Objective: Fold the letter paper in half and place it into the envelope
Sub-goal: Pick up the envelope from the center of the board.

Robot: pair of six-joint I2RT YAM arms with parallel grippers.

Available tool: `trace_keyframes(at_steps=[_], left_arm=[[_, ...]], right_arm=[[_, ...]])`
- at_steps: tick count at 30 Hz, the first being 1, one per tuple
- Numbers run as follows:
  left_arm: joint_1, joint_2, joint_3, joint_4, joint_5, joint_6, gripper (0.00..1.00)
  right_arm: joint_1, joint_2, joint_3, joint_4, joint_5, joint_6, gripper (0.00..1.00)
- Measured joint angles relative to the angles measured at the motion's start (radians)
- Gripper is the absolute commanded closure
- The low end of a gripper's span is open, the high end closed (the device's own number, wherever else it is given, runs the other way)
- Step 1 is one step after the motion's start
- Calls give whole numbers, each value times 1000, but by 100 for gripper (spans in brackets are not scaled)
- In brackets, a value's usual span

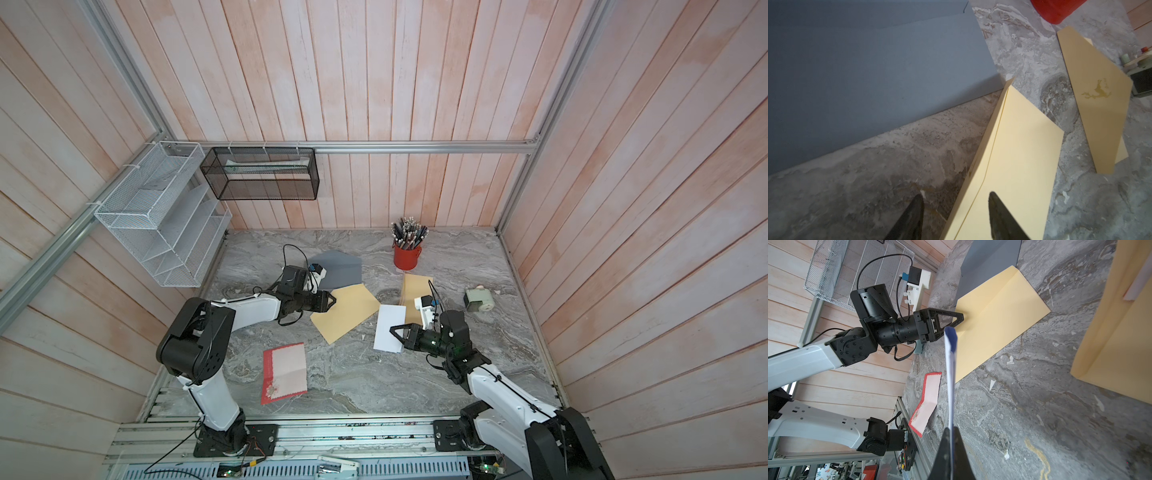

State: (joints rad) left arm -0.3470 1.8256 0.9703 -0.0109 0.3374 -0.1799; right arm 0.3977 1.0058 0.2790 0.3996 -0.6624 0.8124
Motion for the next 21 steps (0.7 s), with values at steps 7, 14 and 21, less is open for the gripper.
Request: trace_keyframes(at_steps=[7,14,21], left_arm=[[0,0,-11,-7,29,9,93],[-3,-9,4,-69,52,42,100],[-60,-121,119,-220,47,111,100]], right_arm=[[0,-10,-1,0,7,0,100],[0,-20,2,-20,15,-9,100],[0,-73,74,-146,45,-79,100]])
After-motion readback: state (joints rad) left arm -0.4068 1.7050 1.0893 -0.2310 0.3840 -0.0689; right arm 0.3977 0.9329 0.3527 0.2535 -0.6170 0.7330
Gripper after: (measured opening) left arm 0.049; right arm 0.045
